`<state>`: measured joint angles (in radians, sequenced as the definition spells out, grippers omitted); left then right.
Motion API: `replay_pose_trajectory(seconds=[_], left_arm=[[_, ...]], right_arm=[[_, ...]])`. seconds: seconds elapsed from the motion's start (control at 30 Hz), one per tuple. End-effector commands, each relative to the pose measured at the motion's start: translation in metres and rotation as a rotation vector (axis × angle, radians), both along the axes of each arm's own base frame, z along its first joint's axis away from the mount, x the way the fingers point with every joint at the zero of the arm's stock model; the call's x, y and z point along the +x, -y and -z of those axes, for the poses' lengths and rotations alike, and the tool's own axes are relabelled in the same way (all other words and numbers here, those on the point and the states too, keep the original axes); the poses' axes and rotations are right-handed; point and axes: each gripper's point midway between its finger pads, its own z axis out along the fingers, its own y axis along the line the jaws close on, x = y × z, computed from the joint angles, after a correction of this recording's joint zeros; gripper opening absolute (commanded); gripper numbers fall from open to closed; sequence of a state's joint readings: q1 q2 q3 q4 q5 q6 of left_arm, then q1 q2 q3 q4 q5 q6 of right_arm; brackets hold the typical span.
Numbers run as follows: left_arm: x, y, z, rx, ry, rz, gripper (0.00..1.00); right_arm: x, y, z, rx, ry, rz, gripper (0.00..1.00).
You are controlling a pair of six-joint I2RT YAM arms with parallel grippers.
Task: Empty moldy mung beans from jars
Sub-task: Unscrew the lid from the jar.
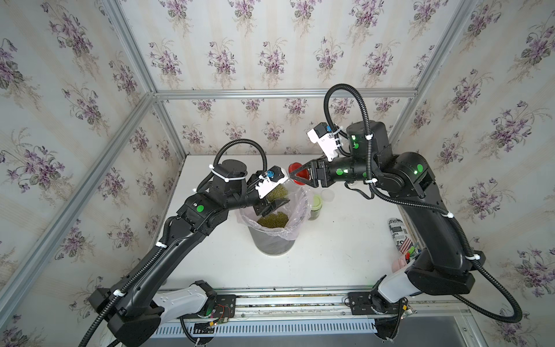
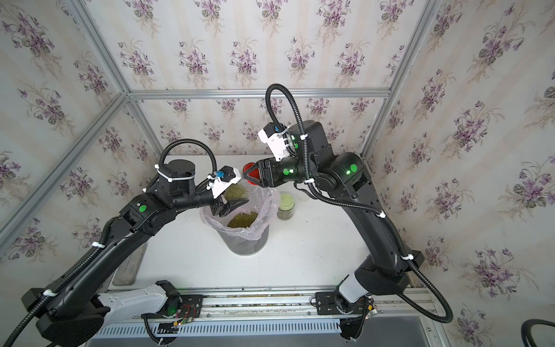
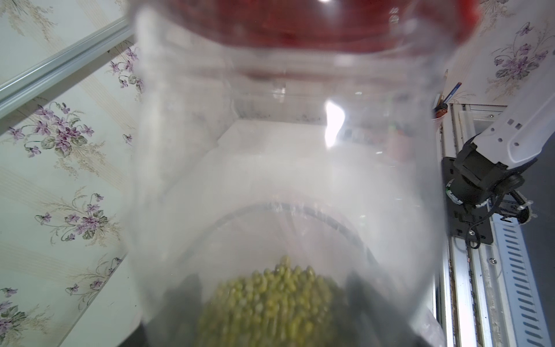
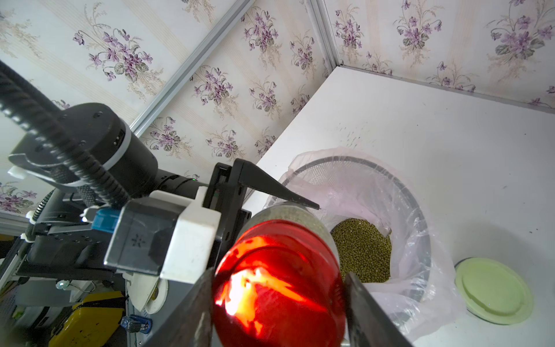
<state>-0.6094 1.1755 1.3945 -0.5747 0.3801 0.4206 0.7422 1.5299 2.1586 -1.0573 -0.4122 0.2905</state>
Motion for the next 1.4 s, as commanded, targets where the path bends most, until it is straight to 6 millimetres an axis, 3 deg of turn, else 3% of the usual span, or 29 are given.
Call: replay_pose_trajectory(seconds=[0.0,0.4,0.57,0.77,1.1,1.37], left_arm=[[-0.003,0.006,-0.005,-0.029,0.002,0.035,0.56],[-0.008,0.009,-0.003,-0.037,-0.013,0.065,0.56],[-0.009,0.009,-0.002,-0.036,-0.014,0.068,0.56],[-0.01,0.01,-0.002,-0.037,-0.017,0.073,0.56],[-0.017,0.01,-0.005,-0.047,-0.008,0.1,0.56],[-0.017,0.011,-0.005,-0.048,-0.006,0.106,0.56]], right_arm=[[-0.005,-0.008,-0.016,0.063,0.098,-0.078,0.59],[-0.018,-0.016,-0.019,0.091,0.233,-0.248,0.6],[-0.022,-0.014,-0.023,0.111,0.279,-0.316,0.6],[-0.009,-0.009,-0.018,0.129,0.278,-0.334,0.6],[-0.014,0.003,-0.031,0.215,0.323,-0.431,0.6],[-0.022,0.001,-0.028,0.244,0.317,-0.502,0.6]])
